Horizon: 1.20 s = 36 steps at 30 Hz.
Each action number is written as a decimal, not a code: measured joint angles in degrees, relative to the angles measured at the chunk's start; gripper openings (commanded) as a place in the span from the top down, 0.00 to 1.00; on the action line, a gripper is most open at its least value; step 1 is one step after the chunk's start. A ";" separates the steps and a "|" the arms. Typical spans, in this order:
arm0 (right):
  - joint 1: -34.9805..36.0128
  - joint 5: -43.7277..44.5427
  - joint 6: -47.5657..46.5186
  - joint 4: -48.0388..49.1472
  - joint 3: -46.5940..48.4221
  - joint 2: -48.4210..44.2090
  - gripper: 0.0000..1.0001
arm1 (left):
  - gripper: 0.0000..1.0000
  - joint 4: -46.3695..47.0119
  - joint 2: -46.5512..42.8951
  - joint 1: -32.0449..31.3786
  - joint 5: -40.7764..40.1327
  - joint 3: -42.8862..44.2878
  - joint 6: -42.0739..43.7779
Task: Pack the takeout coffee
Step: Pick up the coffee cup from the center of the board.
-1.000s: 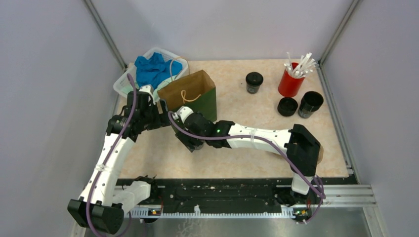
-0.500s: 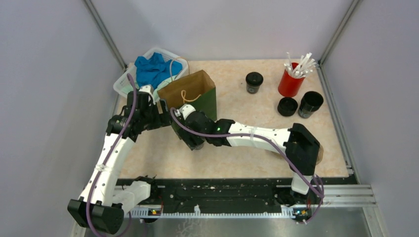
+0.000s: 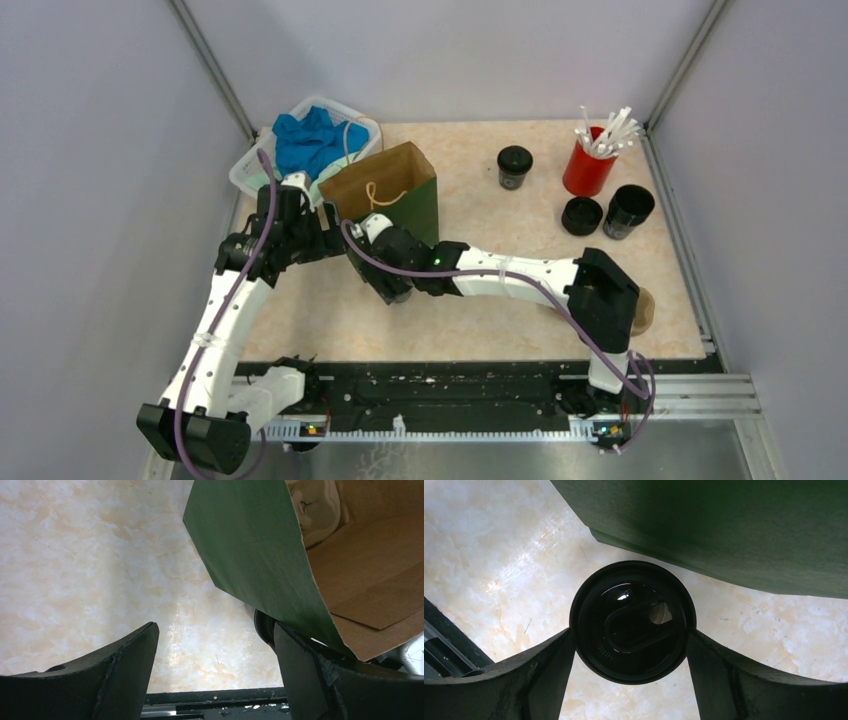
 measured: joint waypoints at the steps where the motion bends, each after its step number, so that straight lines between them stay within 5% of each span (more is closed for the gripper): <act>1: 0.00 0.04 0.00 -0.04 0.11 0.04 0.22 | 0.08 0.00 0.00 0.00 -0.02 0.00 0.04; 8: 0.00 1.03 -0.04 0.00 0.37 0.35 0.17 | 0.08 0.00 -0.09 0.00 -0.04 0.00 0.13; 32: 0.00 -0.42 1.11 -15.78 14.73 7.78 0.23 | 0.08 0.42 -1.62 0.02 -1.70 -0.22 0.33; 36: 0.00 -0.44 1.60 -17.29 15.37 7.89 0.31 | 0.07 0.55 -1.62 0.02 -1.75 -0.33 0.37</act>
